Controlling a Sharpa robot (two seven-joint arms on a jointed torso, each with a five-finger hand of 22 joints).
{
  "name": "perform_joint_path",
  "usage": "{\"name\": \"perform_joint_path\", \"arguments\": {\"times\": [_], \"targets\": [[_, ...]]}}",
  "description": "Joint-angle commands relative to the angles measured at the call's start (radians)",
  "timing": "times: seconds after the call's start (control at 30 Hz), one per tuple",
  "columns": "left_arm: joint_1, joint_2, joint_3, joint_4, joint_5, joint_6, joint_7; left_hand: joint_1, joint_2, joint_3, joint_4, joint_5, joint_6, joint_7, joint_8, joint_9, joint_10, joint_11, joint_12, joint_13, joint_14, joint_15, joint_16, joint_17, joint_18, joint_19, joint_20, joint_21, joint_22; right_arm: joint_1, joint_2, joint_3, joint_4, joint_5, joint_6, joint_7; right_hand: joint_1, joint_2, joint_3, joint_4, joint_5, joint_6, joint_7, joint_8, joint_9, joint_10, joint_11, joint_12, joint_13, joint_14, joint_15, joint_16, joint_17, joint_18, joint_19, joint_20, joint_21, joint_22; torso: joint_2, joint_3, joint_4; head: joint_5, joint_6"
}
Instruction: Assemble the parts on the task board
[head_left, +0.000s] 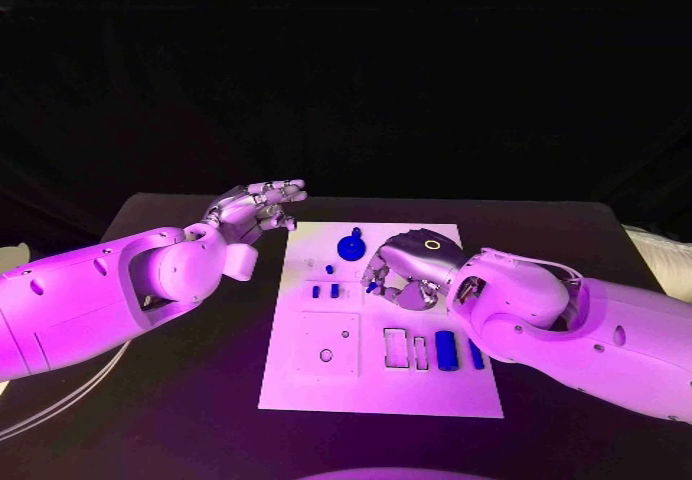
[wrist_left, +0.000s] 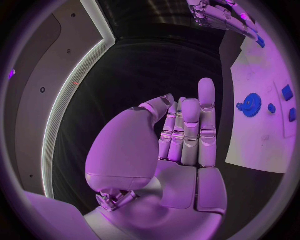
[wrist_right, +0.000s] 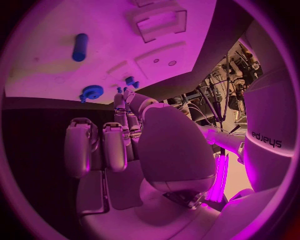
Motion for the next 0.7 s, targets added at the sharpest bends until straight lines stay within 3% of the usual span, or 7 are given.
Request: {"name": "perform_joint_path", "arguments": {"times": [0.03,0.17,0.37,0.7], "targets": [[0.0,0.004,0.001,0.004,-0.005,0.015,0.005,-0.007,0.002,-0.001,-0.005,0.005,-0.006,0.001,0.002,-0.001,-0.005,0.001,0.007,0.0,-0.001,0.004,-0.003,-0.001,0.018,-0.008,0.0,-0.004,-0.001,-0.02,0.023,-0.004,-0.004,0.0,0.014,0.03,0.001,0.006,0.006,-0.004,0.005,0.002,0.007,0.003,0.001,-0.002,0.003,-0.007,-0.002,0.069,0.0,0.001,0.068,-0.003,0.004,-0.004,0.005,-0.001,0.0,-0.0014,0.0008,0.024,-0.012],[0.0,0.006,0.001,0.009,-0.005,0.016,0.003,-0.007,0.002,-0.001,-0.006,0.005,-0.008,0.001,0.002,-0.001,-0.007,0.001,0.007,0.0,-0.002,0.004,-0.003,-0.003,0.018,-0.008,0.0,-0.004,-0.001,-0.048,0.057,-0.011,-0.024,0.005,0.027,0.043,0.001,0.006,0.008,-0.006,0.007,0.002,0.009,0.002,0.002,-0.003,0.004,-0.007,-0.003,0.069,0.001,0.001,0.068,-0.003,0.003,-0.004,0.004,-0.003,0.0,-0.0008,-0.0005,0.037,-0.017],[0.0,0.007,0.001,0.017,-0.005,0.018,0.001,-0.007,0.002,-0.001,-0.006,0.005,-0.008,0.001,0.002,-0.001,-0.007,0.001,0.007,0.0,-0.002,0.004,-0.003,-0.003,0.018,-0.008,0.0,-0.004,-0.001,-0.076,0.089,-0.02,-0.056,0.013,0.041,0.055,0.001,0.006,0.009,-0.008,0.009,0.001,0.01,0.001,0.002,-0.004,0.005,-0.007,-0.004,0.069,0.002,0.002,0.068,-0.003,0.003,-0.003,0.003,-0.003,0.0,-0.0002,-0.0022,0.046,-0.024],[0.0,0.006,0.001,0.018,-0.005,0.02,-0.001,-0.008,0.001,-0.002,-0.006,0.005,-0.009,0.002,0.002,-0.001,-0.008,0.002,0.008,0.0,-0.002,0.005,-0.003,-0.004,0.018,-0.008,0.0,-0.005,-0.002,-0.09,0.104,-0.024,-0.069,0.015,0.07,0.057,0.0,0.006,0.01,-0.01,0.01,0.0,0.011,0.0,0.002,-0.004,0.006,-0.007,-0.006,0.068,0.002,0.001,0.067,-0.002,0.002,-0.003,0.003,-0.004,0.0,0.0016,-0.0031,0.052,-0.029]]}}
